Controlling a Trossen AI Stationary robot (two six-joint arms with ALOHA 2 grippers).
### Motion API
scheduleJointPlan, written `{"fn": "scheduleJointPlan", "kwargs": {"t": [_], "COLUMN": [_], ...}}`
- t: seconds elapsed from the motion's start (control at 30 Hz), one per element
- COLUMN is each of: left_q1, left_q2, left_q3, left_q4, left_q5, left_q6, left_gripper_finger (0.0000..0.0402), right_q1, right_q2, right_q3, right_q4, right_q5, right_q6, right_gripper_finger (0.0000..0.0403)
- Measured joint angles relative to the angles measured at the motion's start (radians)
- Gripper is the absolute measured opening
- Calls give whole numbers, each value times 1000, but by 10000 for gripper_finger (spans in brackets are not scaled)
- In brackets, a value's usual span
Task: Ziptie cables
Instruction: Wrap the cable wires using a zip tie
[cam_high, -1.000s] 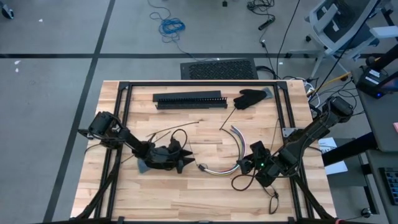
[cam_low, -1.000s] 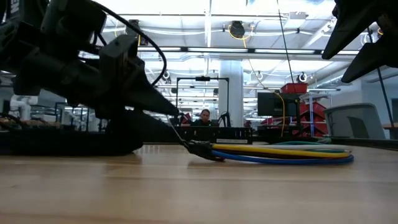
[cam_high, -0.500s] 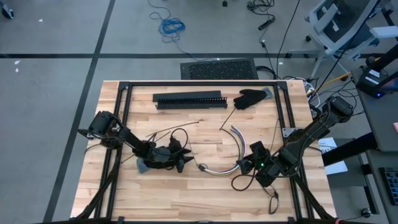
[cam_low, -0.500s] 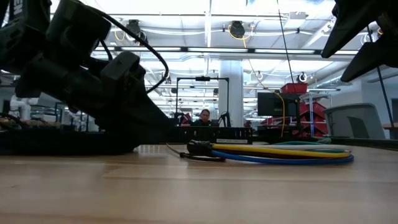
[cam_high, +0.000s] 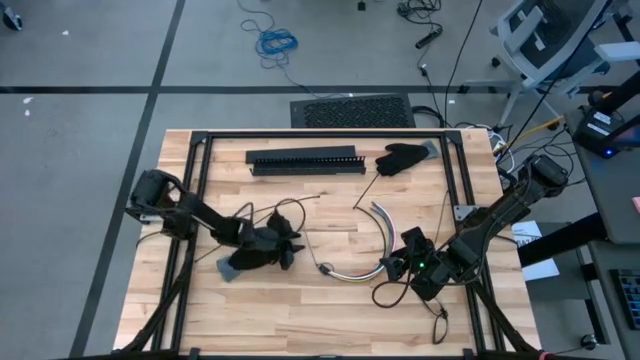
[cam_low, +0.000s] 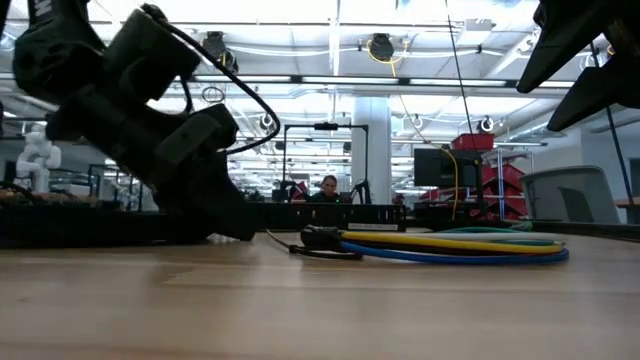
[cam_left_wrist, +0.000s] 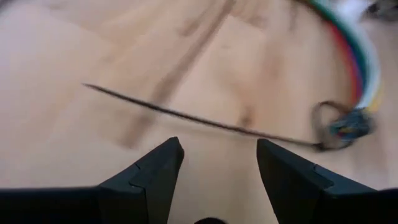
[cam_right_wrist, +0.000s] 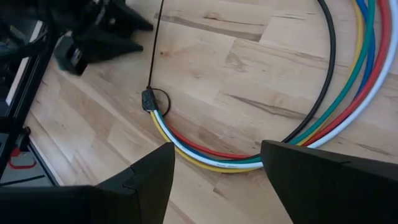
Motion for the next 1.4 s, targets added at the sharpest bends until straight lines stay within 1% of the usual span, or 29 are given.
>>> {"fn": "scheduleJointPlan", "kwargs": {"t": [0.1, 0.2, 0.27, 0.33, 0.4, 0.47, 0.53, 0.57, 0.63, 0.77, 0.83, 0.97, 1.07, 1.2, 1.27, 1.4], "left_q1": [31, 42, 48, 60, 83, 125, 167, 185, 212, 238, 236, 222, 217, 218, 218, 214], "left_q2": [-95, -217, -282, -312, -313, -285, -243, -223, -179, -107, -72, -36, -23, -23, -23, -3], "left_q3": [2, 50, 114, 201, 290, 365, 413, 427, 457, 481, 484, 485, 485, 501, 511, 512], "left_q4": [-126, -366, -553, -727, -875, -971, -995, -1017, -1013, -1039, -1043, -1030, -1007, -1000, -989, -952], "left_q5": [77, 144, 147, 147, 152, 171, 216, 234, 260, 309, 316, 317, 256, 245, 262, 362], "left_q6": [156, 330, 485, 697, 901, 1048, 1166, 1208, 1277, 1344, 1392, 1439, 1453, 1460, 1478, 1491], "left_gripper_finger": [217, 217, 217, 217, 217, 217, 217, 217, 217, 217, 217, 217, 217, 217, 217, 217], "right_q1": [0, 0, 0, 0, 0, 0, 0, 0, 0, 1, 1, 1, 1, 1, 1, 1], "right_q2": [0, 0, 0, 0, 0, 0, 0, 0, 0, 1, 1, 1, 1, 1, 1, 1], "right_q3": [0, 0, 0, 0, 0, 0, 0, 0, 0, 0, 0, 0, 0, 0, 0, 0], "right_q4": [-1, -18, -25, -29, -29, -29, -25, -22, -15, -15, -14, -15, -16, -18, -18, -18], "right_q5": [0, 2, 4, 5, 5, 5, 5, 5, 5, 4, 0, 0, 0, 0, 0, 0], "right_q6": [-23, -26, -27, -39, -42, -44, -44, -44, -44, -49, -56, -66, -67, -74, -75, -78], "right_gripper_finger": [235, 235, 235, 235, 235, 235, 235, 235, 235, 235, 235, 235, 235, 235, 235, 235]}}
